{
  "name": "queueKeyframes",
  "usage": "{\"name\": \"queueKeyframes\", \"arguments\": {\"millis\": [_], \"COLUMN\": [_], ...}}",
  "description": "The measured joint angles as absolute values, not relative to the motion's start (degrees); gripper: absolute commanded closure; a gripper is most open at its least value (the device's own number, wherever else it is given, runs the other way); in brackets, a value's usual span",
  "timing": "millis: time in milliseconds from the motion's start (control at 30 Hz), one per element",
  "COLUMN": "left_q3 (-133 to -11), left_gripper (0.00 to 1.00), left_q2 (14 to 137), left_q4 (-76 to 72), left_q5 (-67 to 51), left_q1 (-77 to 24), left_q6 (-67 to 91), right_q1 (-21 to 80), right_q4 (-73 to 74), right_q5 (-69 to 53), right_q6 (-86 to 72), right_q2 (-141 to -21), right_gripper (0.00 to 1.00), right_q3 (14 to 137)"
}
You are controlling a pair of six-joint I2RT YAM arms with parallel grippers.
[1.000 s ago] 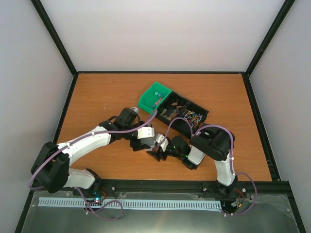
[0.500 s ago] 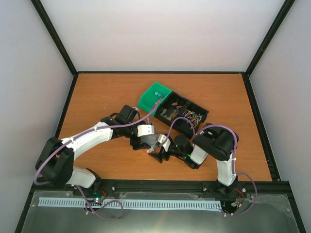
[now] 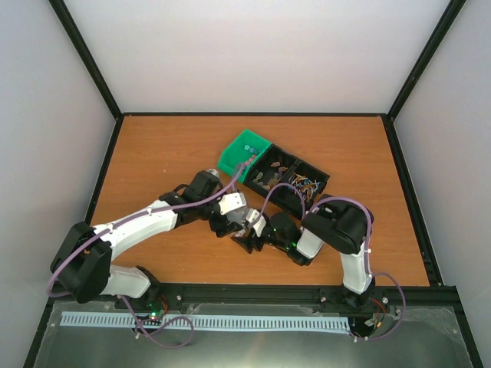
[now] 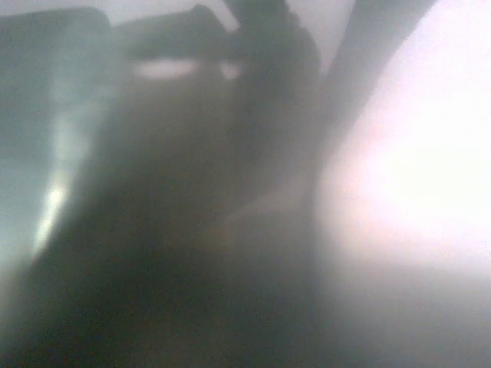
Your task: Pack the candies
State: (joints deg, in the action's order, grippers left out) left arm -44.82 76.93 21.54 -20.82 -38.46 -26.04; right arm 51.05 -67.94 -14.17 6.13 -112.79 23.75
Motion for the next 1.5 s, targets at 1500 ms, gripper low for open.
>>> {"name": "queueKeyframes", "arguments": {"millis": [1500], "left_q3": [-46.8], "left_gripper": [0.25], "left_q2": [79.2], "left_q4": [21.0], "left_q5": [-23.0], "left_q1": [-38.0], "left_q6": [-23.5], "right_q1": [47.0], "right_q4": [-72.1], "right_q5": [-20.4], "right_q6": [7.3], "right_q2": [-112.1], "right_gripper": [0.35], "right_q3": [21.4]}}
